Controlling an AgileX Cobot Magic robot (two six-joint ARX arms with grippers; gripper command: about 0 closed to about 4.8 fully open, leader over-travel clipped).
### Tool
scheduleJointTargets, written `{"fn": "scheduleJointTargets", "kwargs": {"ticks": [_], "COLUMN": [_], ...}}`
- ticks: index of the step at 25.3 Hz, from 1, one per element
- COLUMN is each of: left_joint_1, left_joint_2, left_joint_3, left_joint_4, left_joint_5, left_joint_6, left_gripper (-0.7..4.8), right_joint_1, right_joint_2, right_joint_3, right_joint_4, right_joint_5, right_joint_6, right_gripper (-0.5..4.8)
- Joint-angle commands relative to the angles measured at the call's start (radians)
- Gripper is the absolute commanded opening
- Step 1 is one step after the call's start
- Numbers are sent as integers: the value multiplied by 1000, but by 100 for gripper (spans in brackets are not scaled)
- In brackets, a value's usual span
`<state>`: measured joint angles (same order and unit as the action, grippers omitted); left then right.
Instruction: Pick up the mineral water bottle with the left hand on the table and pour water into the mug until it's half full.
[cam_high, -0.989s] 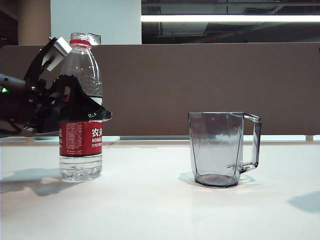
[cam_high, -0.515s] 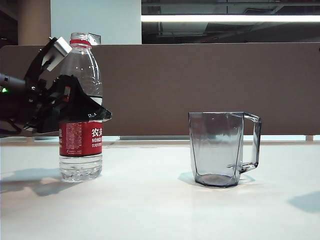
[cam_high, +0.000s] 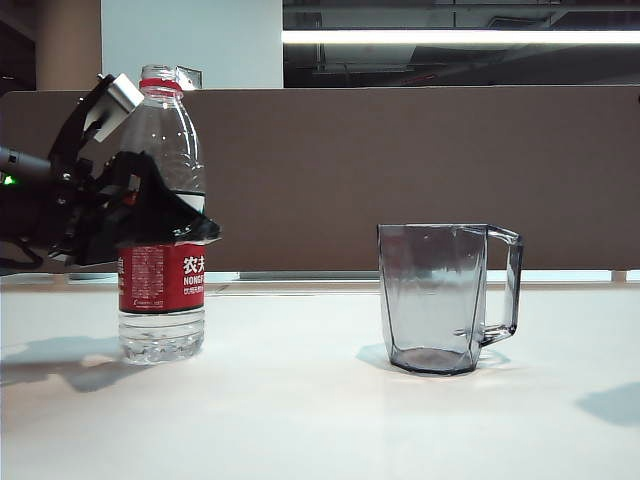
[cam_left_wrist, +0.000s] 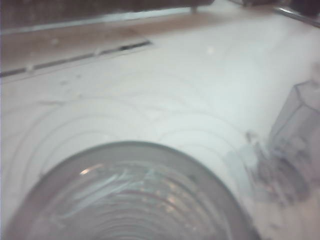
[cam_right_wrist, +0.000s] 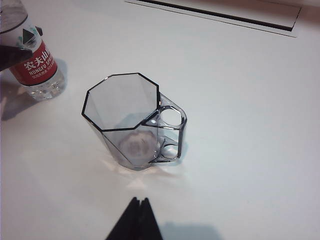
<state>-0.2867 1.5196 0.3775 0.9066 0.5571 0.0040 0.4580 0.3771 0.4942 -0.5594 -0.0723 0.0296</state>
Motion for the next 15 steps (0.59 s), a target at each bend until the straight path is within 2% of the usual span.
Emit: {"fn": "scheduleJointTargets", "kwargs": {"ticks": [1,13,15], "left_joint_1": [2,2,2], "left_joint_2": [-3,-3,-3], "left_joint_3": [4,4,4], "left_joint_4": [16,16,15], "left_joint_5": [5,-3,-3], "left_joint_6": [0,0,0], "left_gripper": [366,366,344], "right_joint_1": [0,0,0], "right_joint_2": [0,0,0], "right_joint_3": [8,8,8], "right_joint_4": [14,14,14], "right_joint_5": [-1,-1,-1], "right_joint_6": [-4,-4,-4], "right_gripper": [-2,-2,-2]}}
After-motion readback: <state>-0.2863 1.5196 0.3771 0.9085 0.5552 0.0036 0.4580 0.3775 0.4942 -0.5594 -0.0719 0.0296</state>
